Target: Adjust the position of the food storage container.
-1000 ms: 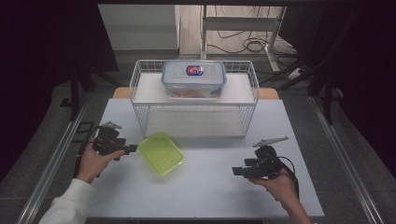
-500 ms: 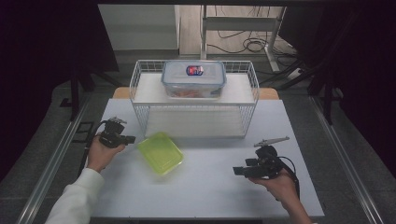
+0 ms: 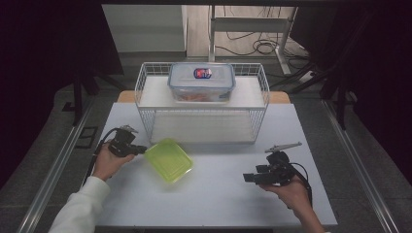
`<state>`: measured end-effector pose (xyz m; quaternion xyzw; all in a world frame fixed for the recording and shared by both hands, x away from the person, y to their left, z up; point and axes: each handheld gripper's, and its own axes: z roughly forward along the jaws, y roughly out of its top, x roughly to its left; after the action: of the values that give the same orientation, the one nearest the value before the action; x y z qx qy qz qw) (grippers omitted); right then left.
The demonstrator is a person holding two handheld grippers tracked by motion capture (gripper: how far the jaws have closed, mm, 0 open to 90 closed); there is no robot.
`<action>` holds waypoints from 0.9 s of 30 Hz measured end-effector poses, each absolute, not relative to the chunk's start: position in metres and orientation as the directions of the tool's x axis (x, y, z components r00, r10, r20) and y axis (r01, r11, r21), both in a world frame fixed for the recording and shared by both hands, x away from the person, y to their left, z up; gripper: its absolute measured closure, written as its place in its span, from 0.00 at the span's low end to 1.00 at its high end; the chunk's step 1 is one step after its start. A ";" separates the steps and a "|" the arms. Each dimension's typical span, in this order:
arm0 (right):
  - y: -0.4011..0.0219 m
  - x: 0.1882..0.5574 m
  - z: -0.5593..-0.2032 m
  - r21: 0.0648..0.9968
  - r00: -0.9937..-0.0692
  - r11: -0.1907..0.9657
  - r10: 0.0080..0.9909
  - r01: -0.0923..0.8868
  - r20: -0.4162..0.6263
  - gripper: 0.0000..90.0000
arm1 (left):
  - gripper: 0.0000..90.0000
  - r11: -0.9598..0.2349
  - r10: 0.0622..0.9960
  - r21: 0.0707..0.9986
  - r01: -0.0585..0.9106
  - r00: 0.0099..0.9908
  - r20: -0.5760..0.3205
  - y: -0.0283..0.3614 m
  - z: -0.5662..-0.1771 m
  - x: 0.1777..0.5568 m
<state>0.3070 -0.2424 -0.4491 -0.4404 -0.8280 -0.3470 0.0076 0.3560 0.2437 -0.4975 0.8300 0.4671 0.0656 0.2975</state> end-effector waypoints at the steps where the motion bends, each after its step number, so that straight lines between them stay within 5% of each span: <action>1: -0.242 0.307 -0.449 0.566 -0.611 0.370 0.723 0.736 0.322 0.31 | 1.00 -0.404 0.804 0.552 0.729 0.571 -0.165 0.239 -0.496 0.351; 27: -0.243 0.304 -0.443 0.578 -0.615 0.364 0.719 0.730 0.325 0.31 | 1.00 -0.487 0.687 0.555 0.675 0.688 -0.234 0.187 -0.491 0.306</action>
<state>0.3043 -0.2427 -0.4432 -0.4387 -0.8257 -0.3544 0.0083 0.3060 0.1868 -0.4913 0.8622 0.3946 0.0095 0.3174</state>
